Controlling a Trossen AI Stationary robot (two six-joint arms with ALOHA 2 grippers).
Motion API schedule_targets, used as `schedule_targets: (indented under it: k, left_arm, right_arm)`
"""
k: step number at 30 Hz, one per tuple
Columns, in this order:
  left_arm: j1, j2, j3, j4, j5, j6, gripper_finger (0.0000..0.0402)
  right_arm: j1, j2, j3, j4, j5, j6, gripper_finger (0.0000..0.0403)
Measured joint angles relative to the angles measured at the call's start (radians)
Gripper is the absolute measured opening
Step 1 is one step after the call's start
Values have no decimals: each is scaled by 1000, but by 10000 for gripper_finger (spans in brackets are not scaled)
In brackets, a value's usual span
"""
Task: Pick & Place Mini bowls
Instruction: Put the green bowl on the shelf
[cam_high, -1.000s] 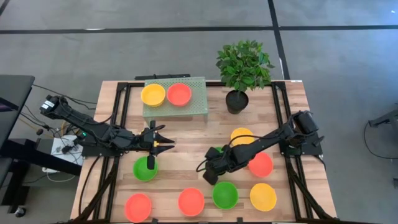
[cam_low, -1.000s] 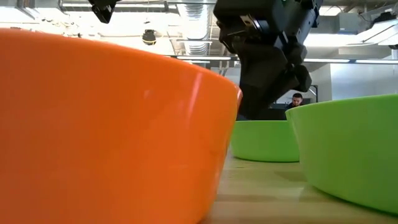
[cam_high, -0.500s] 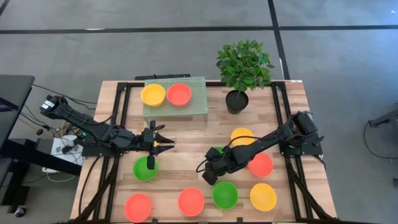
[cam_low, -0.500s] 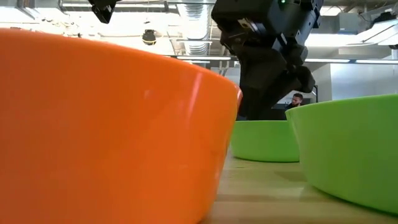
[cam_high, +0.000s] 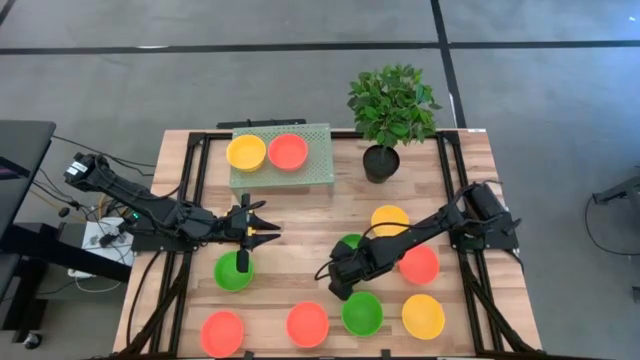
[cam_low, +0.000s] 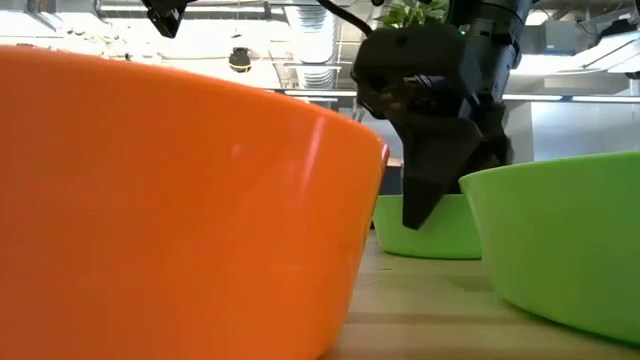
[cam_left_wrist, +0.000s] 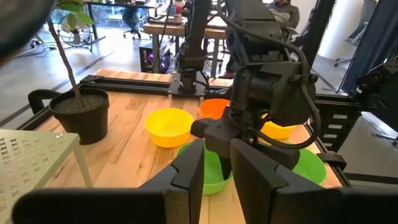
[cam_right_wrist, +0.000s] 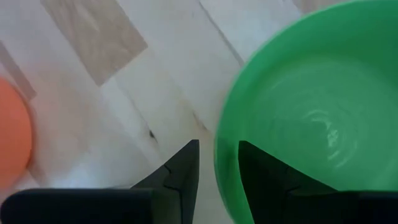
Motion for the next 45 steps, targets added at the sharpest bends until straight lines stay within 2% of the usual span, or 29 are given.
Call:
schedule_targets:
  k: [4, 11, 15, 19, 23, 25, 29, 32, 36, 41, 45]
  left_arm:
    - [0, 0, 0, 0, 0, 1, 81]
    - [0, 0, 0, 0, 0, 3, 81]
    - [0, 0, 0, 0, 0, 3, 81]
    - [0, 0, 0, 0, 0, 3, 81]
    - [0, 0, 0, 0, 0, 3, 81]
    - [0, 0, 0, 0, 0, 3, 81]
    - [0, 0, 0, 0, 0, 3, 81]
    - [0, 0, 0, 0, 0, 3, 81]
    - [0, 0, 0, 0, 0, 3, 81]
    - [0, 0, 0, 0, 0, 3, 81]
    - [0, 0, 0, 2, 0, 3, 81]
  right_arm:
    - [-5, 0, 0, -3, -24, -60, 94]
    - [-35, -3, 14, -15, -72, -174, 10]
    - [-49, -2, 68, -56, -90, -200, 17]
    - [-56, 0, 193, -197, -90, -299, 5]
    - [-73, 0, 334, -318, -23, -422, 7]
    - [-88, -1, 408, -372, 17, -510, 6]
    - [-125, 0, 533, -450, 25, -799, 3]
    - [-162, -2, 617, -469, 52, -933, 5]
    - [-239, -2, 668, -533, 73, -1032, 3]
    - [-360, -1, 681, -642, 87, -1051, 2]
    - [-454, 0, 681, -625, 92, -1118, 2]
